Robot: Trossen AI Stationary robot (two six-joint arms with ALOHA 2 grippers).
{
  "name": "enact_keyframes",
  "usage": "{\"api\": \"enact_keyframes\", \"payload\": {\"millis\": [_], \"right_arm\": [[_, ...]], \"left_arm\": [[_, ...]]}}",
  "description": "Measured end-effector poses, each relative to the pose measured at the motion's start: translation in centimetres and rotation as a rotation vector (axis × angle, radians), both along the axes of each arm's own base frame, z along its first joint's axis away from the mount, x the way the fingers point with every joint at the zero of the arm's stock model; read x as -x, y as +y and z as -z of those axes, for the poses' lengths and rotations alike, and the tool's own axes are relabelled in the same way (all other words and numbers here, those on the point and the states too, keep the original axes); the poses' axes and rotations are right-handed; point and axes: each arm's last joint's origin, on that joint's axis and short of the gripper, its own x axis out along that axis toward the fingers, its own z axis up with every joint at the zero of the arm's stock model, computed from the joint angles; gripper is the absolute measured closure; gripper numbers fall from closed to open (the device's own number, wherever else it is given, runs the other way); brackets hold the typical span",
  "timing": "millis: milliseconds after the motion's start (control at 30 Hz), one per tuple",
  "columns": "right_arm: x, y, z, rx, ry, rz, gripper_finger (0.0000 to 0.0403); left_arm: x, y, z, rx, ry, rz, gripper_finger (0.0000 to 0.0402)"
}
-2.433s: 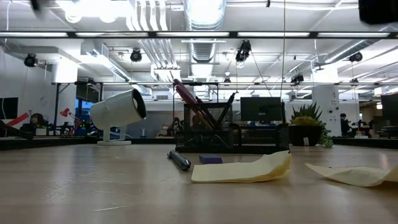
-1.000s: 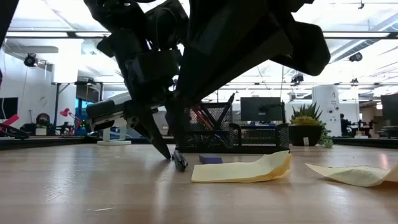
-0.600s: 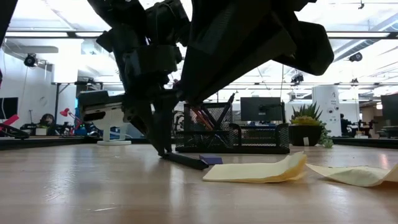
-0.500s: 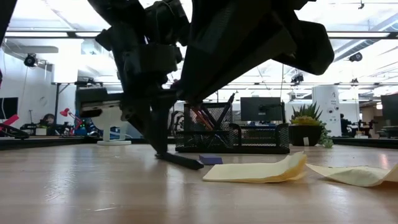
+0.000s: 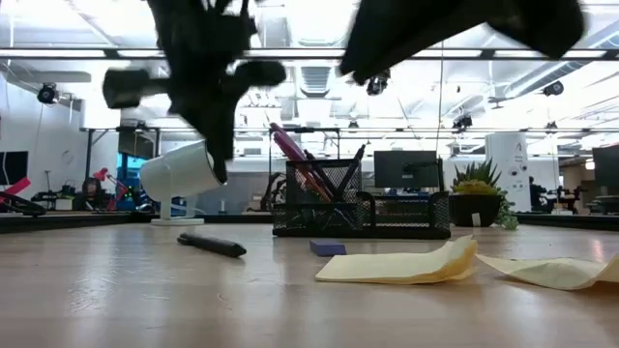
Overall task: Pick and place office supplies into organizer
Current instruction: Put the black pen into the black desk organizer
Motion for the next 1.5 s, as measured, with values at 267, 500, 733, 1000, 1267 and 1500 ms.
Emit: {"api": "enact_keyframes", "payload": {"millis": [267,500,733,1000,1267,1500], "right_arm": [[0.0,0.2,-0.1,-0.121,0.064,-0.037,0.0385],[-3.6,-2.9,0.2,-0.116,0.085,-0.123,0.0385],[-6.1,-6.4,1.7,-0.319,0.123,-0.245,0.0385],[-6.1,-8.1,4.3,-0.312,0.12,-0.252,0.0385],[-5.7,-8.7,5.7,-0.29,0.126,-0.228,0.0385],[-6.5,-9.9,5.9,-0.272,0.115,-0.218,0.0385]], "left_arm": [[0.4,-0.1,-2.1,0.079,0.016,0.03,0.0401],[0.0,-0.3,3.9,0.137,0.146,0.052,0.0401],[0.6,-0.2,7.4,0.16,0.088,0.041,0.0401],[2.0,0.0,7.0,0.189,0.01,0.012,0.0401],[2.4,0.1,7.0,0.196,0.0,-0.013,0.0401],[2.3,0.0,6.8,0.21,-0.019,-0.031,0.0401]]}}
